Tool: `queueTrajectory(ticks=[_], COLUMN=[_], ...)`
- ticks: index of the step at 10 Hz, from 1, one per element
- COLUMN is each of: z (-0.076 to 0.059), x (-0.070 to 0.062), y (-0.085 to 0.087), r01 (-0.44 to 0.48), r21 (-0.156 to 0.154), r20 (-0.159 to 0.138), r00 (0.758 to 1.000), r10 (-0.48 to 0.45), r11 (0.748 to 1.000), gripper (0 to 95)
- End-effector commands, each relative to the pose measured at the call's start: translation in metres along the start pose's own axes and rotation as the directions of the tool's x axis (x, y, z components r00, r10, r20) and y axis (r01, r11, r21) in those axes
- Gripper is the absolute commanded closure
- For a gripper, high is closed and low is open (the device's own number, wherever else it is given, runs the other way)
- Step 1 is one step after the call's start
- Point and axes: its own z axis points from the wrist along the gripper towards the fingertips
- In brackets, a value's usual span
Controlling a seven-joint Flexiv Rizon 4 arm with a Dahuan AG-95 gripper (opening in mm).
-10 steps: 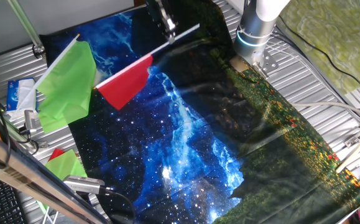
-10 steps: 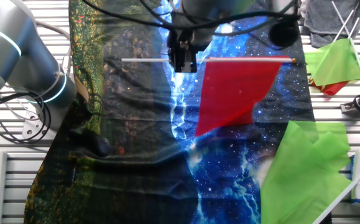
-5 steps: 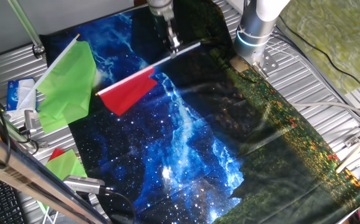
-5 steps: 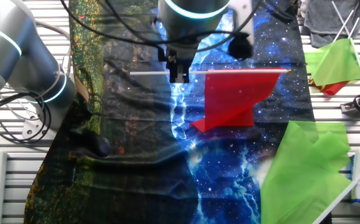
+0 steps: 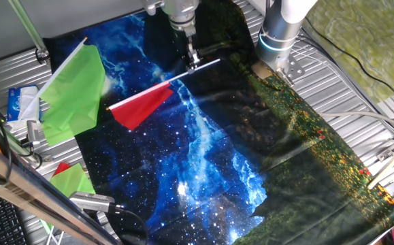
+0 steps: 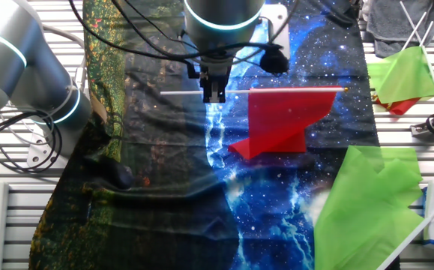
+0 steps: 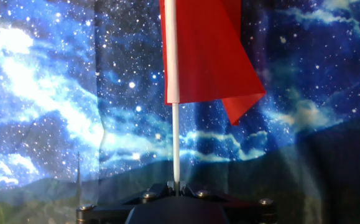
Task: Wave the flag
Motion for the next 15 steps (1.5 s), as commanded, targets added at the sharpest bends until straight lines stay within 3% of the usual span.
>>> queueTrajectory(ticks=[1, 15], z=[0.0048, 0.006], x=[0.0009, 0.0009], y=[0.0029, 0.0041], r01=[0.015, 0.037], r21=[0.001, 0.01], r20=[0.027, 0.043], r00=[1.0, 0.998], r10=[-0.015, -0.038], r11=[1.0, 0.999], gripper=[95.0, 95.0])
